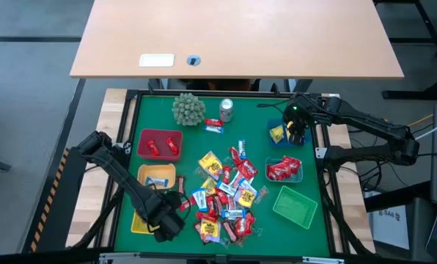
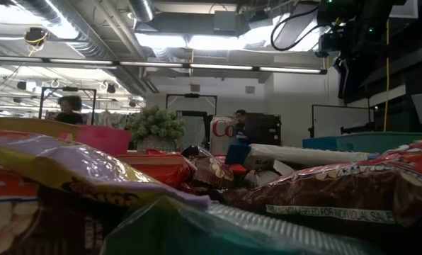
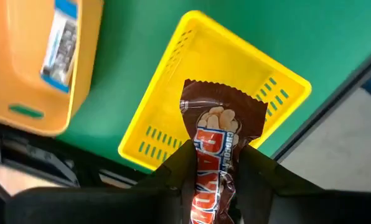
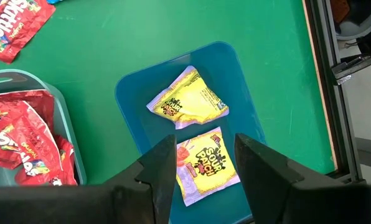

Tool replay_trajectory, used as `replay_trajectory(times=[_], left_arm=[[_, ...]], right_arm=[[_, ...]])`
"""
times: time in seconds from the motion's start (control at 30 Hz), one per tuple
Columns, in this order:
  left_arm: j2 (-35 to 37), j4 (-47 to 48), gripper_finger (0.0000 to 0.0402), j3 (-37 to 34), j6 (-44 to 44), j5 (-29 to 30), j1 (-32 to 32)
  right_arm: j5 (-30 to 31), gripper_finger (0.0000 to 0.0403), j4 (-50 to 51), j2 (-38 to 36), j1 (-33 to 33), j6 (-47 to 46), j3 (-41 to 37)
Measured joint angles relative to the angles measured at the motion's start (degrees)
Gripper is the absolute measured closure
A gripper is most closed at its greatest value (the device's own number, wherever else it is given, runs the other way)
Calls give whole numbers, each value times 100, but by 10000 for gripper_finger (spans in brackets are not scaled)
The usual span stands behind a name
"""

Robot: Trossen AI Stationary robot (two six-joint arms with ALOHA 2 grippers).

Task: Sort candy
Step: Put the brown chocolate bar into the yellow bin

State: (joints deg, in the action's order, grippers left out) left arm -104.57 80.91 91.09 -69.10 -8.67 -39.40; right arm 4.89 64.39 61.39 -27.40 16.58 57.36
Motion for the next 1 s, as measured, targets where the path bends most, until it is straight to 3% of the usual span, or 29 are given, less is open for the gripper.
replay_trajectory(times=[0.3,0.6,1.0], left_arm=[[0,30,247,0,-277,125,-29],[0,-222,237,-2,-377,1077,142],[-23,-664,236,-2,-2427,2069,778]], right_arm=[[2,242,1,0,0,0,0],[0,242,1,0,0,0,-1],[0,242,-1,0,0,0,0]])
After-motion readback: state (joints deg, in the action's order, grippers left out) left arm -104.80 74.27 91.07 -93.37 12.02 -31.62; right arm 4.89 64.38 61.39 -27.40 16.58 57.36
